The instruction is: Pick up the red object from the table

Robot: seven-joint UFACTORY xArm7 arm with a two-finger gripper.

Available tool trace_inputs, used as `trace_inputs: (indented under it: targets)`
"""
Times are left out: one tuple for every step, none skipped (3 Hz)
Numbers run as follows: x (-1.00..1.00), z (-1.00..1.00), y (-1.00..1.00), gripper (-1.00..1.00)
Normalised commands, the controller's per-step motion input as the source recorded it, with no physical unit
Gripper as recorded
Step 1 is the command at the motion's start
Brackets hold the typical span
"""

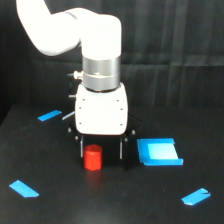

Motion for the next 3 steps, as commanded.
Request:
trace_inputs:
  targets:
    - [0.06,-0.06,0.10,0.42]
    - [-0.02,0.08,-0.03,0.34]
    - [0.00,-0.02,-0.06,0.64]
